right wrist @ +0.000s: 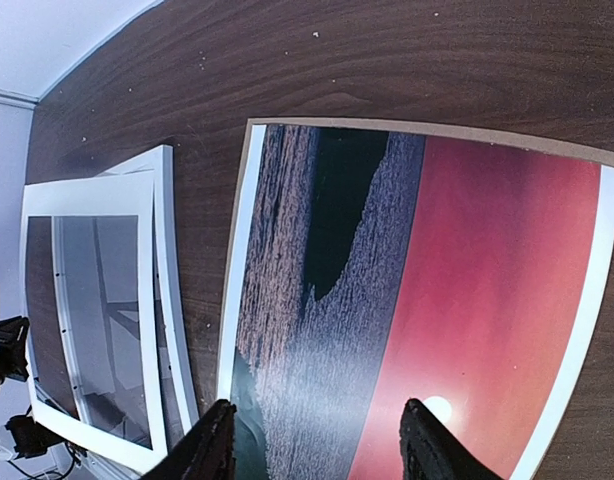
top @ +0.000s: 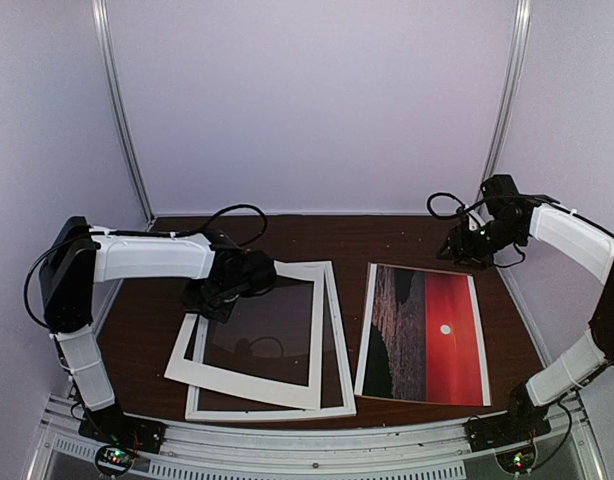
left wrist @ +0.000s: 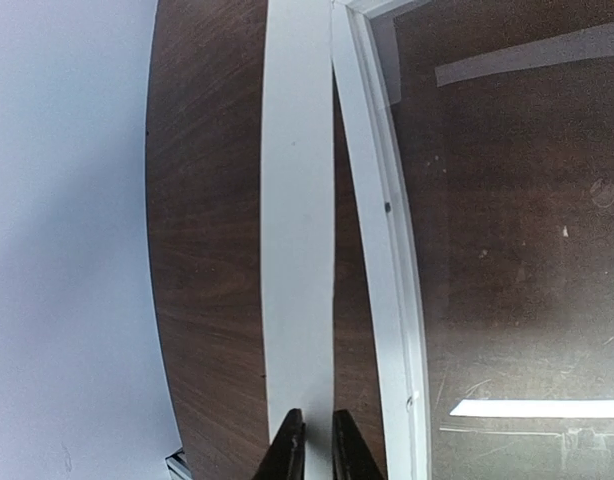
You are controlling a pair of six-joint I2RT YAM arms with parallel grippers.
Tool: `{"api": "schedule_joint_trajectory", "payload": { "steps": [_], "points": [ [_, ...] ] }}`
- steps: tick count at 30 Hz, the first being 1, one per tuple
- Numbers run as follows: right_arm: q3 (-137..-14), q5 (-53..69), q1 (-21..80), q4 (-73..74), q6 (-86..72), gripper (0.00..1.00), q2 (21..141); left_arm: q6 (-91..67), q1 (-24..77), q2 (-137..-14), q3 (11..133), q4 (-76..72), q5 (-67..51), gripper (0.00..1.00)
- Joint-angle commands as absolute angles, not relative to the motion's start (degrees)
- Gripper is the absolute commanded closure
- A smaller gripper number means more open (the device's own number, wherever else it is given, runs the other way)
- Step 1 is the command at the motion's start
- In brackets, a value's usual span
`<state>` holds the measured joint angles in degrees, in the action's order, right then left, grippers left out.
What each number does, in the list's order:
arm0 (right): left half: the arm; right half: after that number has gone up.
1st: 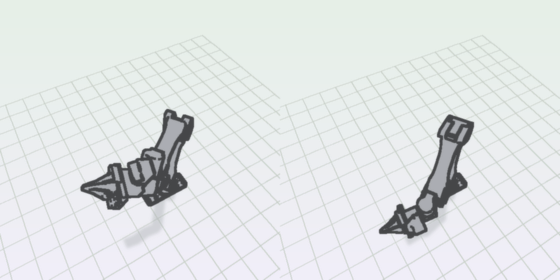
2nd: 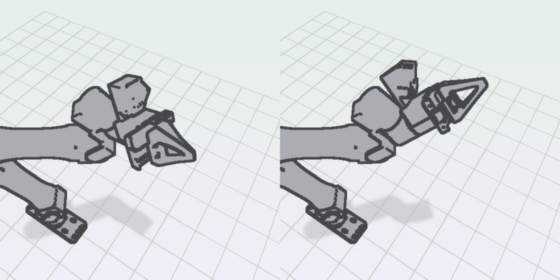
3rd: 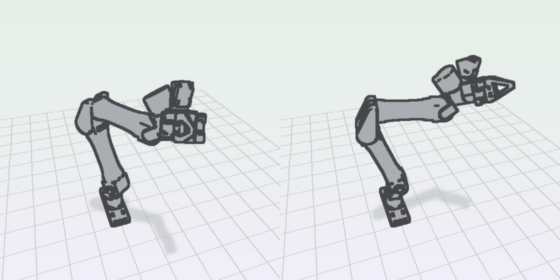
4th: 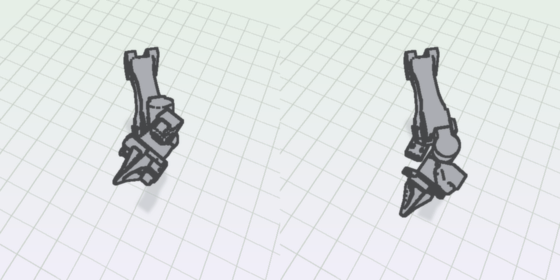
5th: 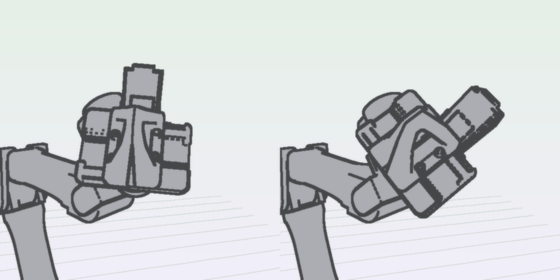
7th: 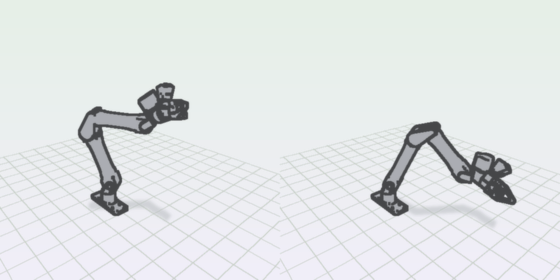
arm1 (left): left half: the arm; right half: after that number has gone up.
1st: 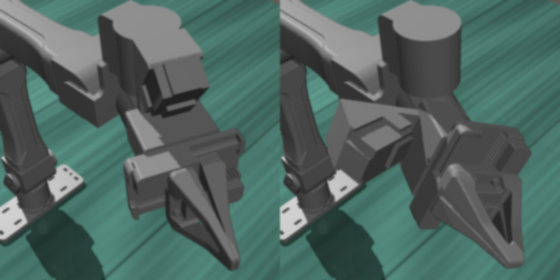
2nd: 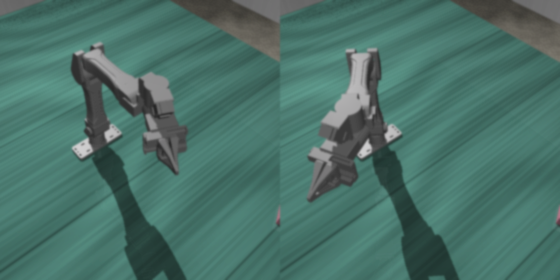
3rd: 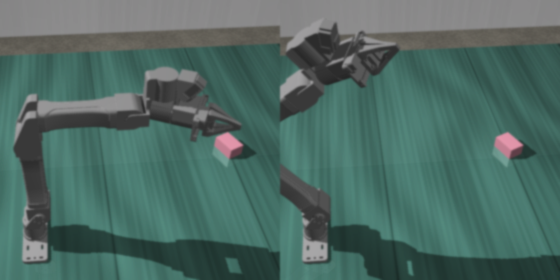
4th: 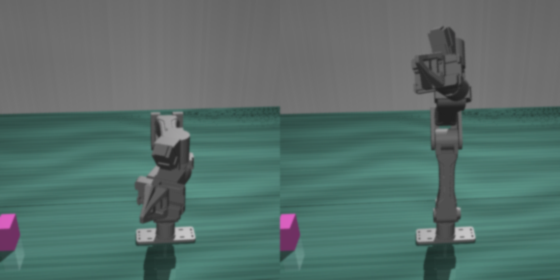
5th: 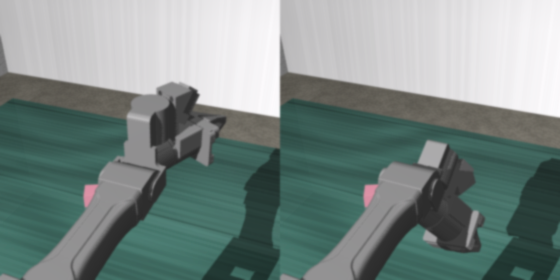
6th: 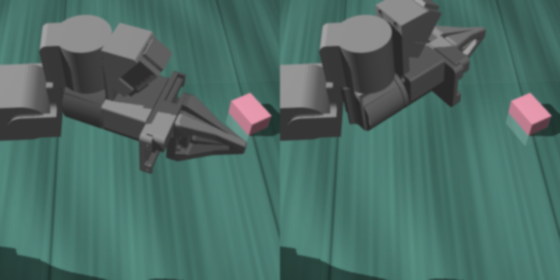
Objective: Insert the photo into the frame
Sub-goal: Place the mat board on the glass panel, then adjust the mat board under the glass panel.
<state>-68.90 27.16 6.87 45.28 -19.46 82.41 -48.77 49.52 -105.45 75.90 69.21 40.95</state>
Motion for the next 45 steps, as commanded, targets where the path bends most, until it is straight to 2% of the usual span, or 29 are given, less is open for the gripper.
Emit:
{"api": "schedule_joint_trajectory", "payload": {
  "steps": [1,12,18,26,33,45],
  "points": [
    [-70.92,26.04,8.05,45.09,-18.77,0.44,83.43,-50.8,49.13,-106.8,78.05,70.51,39.31,0.86],
    [-70.29,25.81,9.76,43.85,-18.18,0.44,85.65,-51.36,49.94,-108.89,79.61,70.24,36.53,0.76],
    [-69.89,25.17,13.0,42.32,-18.75,0.44,86.19,-46.47,47.77,-105.77,77.09,66.25,32.79,0.53],
    [-68.04,24.6,17.11,39.14,-20.42,0.44,87.49,-37.16,36.96,-93.45,62.68,51.06,13.23,0.37],
    [-68.84,24.49,19.66,38.02,-21.07,0.44,89.74,-36.22,27.32,-88.81,53.19,40.54,-3.68,0.28],
    [-69.93,24.16,21.57,37.84,-21.65,0.44,91.64,-37.77,23.15,-89.55,47.95,34.25,-14.55,0.24]
  ]
}}
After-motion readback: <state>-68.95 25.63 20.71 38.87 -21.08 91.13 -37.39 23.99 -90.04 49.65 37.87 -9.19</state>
